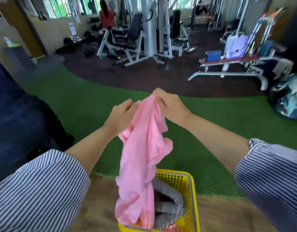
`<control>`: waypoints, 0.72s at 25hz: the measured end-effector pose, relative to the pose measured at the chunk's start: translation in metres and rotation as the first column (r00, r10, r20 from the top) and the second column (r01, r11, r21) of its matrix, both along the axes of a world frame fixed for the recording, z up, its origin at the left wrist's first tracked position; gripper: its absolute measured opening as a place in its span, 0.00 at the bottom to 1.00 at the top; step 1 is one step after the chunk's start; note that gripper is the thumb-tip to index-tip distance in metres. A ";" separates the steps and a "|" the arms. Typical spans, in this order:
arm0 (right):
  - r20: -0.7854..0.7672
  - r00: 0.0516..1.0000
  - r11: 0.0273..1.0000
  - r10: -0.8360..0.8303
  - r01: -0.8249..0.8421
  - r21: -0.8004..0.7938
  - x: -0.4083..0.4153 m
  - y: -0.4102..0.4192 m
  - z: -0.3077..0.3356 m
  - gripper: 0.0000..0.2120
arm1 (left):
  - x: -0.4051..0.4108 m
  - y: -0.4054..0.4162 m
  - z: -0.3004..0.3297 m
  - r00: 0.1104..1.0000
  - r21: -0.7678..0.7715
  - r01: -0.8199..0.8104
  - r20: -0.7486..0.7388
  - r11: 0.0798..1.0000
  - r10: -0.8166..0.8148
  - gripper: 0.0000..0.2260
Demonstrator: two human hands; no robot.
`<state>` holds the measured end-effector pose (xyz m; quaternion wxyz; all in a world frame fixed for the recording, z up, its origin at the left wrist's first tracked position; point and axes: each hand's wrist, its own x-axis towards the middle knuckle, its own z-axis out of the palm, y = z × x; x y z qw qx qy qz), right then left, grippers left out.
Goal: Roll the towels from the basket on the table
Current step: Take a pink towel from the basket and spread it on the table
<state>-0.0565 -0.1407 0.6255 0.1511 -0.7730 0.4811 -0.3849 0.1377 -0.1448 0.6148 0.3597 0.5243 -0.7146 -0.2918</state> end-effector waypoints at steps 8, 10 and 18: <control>0.257 0.949 0.972 -0.182 0.214 -0.101 -0.025 0.027 0.122 0.13 | -0.043 0.012 0.179 0.995 -0.486 0.006 0.087 0.874 0.042 0.11; 0.091 0.921 0.923 -0.379 0.370 0.108 -0.034 0.047 0.099 0.21 | -0.048 0.017 0.204 0.999 -0.521 -0.026 0.020 0.853 0.043 0.12; 0.476 0.704 0.795 -0.527 0.210 0.569 -0.072 0.082 0.069 0.08 | -0.033 0.029 0.184 0.999 -0.451 -0.048 -0.028 0.891 0.040 0.11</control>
